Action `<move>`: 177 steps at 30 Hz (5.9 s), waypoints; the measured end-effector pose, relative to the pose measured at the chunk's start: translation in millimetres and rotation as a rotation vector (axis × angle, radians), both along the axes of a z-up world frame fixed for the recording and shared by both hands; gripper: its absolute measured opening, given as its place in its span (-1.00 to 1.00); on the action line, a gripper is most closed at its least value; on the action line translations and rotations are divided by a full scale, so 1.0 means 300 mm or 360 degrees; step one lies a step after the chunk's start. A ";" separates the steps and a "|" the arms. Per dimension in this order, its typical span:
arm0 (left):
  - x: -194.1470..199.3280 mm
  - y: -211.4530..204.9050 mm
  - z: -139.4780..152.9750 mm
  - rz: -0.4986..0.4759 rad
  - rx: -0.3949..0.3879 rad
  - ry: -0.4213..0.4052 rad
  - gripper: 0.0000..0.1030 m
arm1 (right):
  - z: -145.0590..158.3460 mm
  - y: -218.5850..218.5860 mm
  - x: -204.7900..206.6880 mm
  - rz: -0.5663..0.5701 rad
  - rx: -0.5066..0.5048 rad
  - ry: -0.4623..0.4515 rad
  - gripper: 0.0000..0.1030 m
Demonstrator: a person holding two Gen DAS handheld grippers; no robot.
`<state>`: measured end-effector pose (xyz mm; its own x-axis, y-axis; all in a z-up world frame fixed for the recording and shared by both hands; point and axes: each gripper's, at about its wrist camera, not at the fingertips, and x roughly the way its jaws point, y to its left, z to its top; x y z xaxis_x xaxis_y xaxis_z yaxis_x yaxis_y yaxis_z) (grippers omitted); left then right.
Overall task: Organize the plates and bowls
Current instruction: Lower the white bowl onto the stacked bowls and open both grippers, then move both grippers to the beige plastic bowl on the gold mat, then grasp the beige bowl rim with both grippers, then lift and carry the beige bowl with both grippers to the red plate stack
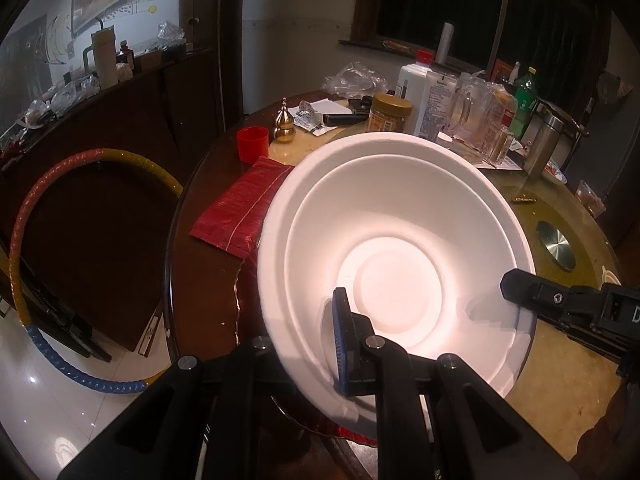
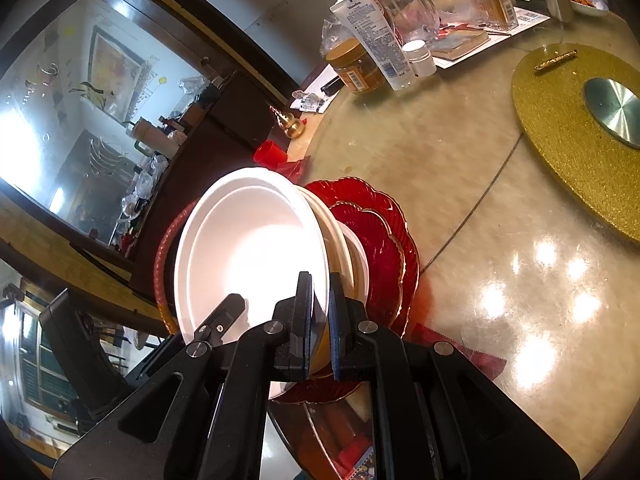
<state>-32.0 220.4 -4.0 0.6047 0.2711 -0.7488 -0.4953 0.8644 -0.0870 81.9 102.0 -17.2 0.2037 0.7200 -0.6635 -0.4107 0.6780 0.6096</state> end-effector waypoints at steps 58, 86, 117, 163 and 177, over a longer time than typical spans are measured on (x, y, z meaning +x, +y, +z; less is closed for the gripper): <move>0.306 -0.738 0.091 -0.0768 0.0077 -0.0089 0.58 | 0.078 -0.977 -0.044 -0.0793 0.0216 -0.0103 1.00; 0.638 -1.077 -0.056 -0.0944 -0.0165 0.0130 0.58 | -0.092 -1.404 0.095 -0.1279 0.0410 0.0226 0.92; 0.670 -1.162 -0.141 -0.1029 0.0003 0.0190 -0.70 | -0.204 -1.385 0.159 -0.1360 0.0163 0.0263 -0.82; 0.407 -0.799 -0.075 -0.0763 -0.0035 -0.0009 -0.69 | -0.103 -0.974 -0.021 -0.1084 0.0070 -0.0079 -0.82; 0.337 -0.740 -0.052 -0.0740 -0.0057 -0.0023 -0.69 | -0.084 -0.929 -0.061 -0.1016 0.0082 -0.0088 -0.82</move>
<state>69.1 -1.4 -19.5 0.6666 -0.0571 -0.7432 -0.0542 0.9907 -0.1247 63.8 -176.8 -42.3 0.6355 0.4764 -0.6075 0.0324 0.7697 0.6375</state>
